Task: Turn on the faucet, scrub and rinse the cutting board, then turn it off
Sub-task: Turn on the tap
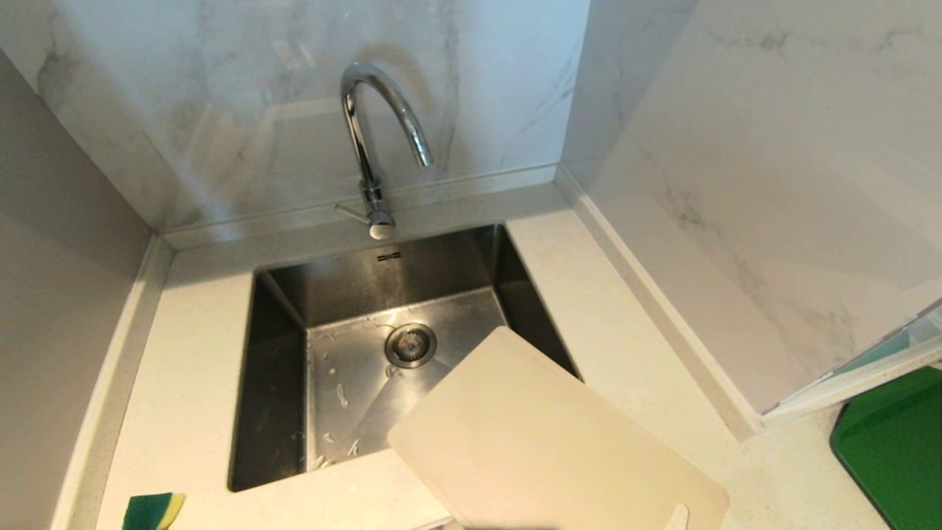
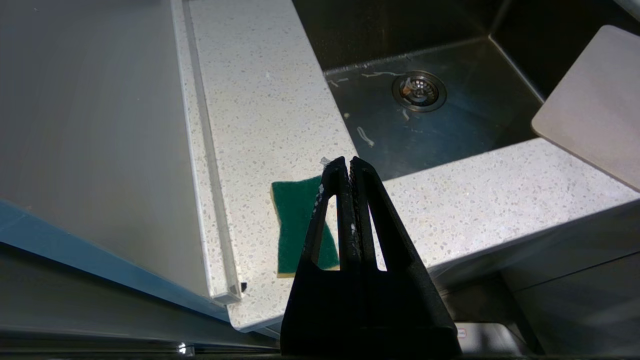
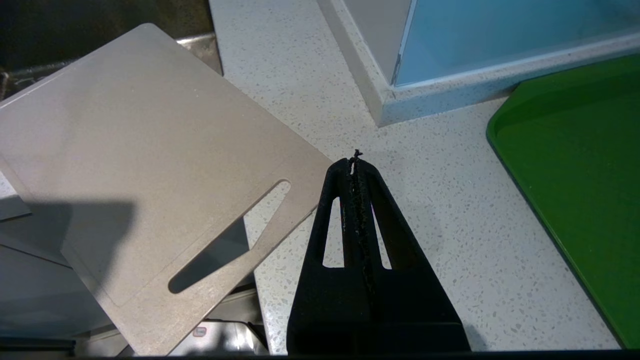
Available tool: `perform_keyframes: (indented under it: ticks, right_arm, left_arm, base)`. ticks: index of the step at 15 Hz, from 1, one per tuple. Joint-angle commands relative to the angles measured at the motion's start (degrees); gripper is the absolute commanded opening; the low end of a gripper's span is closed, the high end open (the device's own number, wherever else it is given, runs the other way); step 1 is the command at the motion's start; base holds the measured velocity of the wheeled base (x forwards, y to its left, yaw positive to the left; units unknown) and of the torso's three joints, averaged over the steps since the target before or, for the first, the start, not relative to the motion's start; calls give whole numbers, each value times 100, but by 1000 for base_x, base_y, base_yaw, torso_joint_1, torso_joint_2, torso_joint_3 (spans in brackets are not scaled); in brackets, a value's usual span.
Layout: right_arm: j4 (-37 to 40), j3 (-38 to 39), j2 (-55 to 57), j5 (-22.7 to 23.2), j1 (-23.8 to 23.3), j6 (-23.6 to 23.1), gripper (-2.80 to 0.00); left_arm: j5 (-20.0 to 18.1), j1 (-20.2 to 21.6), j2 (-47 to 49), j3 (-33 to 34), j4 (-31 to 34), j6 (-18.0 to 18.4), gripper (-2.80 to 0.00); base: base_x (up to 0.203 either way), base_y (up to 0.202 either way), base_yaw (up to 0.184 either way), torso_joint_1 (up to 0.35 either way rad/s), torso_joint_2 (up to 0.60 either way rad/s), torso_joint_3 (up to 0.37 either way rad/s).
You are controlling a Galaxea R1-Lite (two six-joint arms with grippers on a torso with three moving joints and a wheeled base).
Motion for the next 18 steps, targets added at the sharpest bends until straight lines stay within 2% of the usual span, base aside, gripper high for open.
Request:
perform_keyframes:
  ticks: [1,6,7,9,14,18]
  right_arm:
    - [7,6,9,3,0,2,-280]
    - [2,9,4,8,0,2,-280]
    - [-2,9,0,8,0,2,-280]
    - [6,9,1,8,0,2,-280]
    - [5,9,7,8,0,-2,-280]
    - [3,3,0,8,0,-6,-280]
  left_arm:
    - [2,0,-1,9,-2,0,-280]
    - [-15,0,-1,-3,33,40,-280]
    - [-15,0,-1,-15,53,145,-280]
    - [-27,0,70,-351,93,221,-280]
    - [-295,-52,2001,-2687,401,265,-280]
    - [-608,-72,3903,-5199,734,396,-280]
  base:
    - [0,0,0,0,0,0]
    - [0,0,0,0,0,0]
    - [0,0,0,0,0,0]
    - [0,0,0,0,0,0]
    - [0,0,0,0,0,0]
    - [0,0,0,0,0,0]
